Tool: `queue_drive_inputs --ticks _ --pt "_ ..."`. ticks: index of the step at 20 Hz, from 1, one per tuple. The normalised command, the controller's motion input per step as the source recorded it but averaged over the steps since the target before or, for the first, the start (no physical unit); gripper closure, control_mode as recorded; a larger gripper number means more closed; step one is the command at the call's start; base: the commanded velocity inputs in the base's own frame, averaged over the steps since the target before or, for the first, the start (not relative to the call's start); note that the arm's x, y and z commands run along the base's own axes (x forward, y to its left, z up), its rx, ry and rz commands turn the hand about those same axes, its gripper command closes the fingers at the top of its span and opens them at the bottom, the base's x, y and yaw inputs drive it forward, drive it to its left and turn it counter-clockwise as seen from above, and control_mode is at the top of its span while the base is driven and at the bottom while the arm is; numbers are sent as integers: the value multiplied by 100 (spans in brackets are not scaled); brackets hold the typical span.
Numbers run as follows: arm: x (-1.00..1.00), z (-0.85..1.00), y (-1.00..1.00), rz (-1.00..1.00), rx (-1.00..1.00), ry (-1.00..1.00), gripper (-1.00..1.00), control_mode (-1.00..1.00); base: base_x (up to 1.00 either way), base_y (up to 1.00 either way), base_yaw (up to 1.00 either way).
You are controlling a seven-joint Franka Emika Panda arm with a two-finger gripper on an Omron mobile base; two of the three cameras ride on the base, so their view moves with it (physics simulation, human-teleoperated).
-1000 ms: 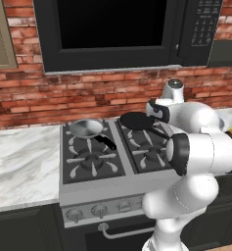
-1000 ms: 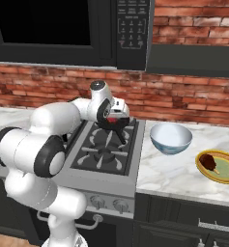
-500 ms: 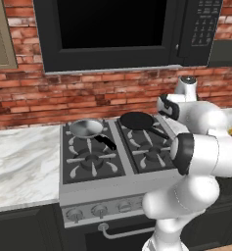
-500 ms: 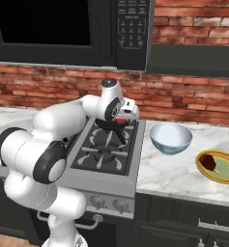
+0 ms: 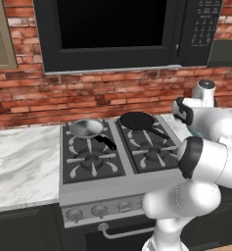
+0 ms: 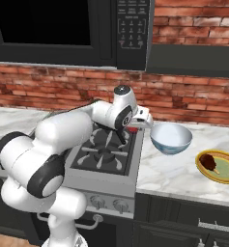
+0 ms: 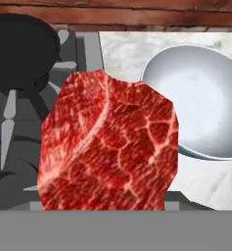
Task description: Place one of the steaks on the plate and the other in the bowl. Then place the bowl in the fridge.
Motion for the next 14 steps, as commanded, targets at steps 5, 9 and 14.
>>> queue_drive_inputs --ticks 5,9,14 --pt "19 0 -43 -14 0 16 100 -100 0 0 0" --pt "7 0 -47 -4 1 5 100 -100 0 0 0" --pt "3 -1 -41 0 8 0 100 -100 0 0 0"
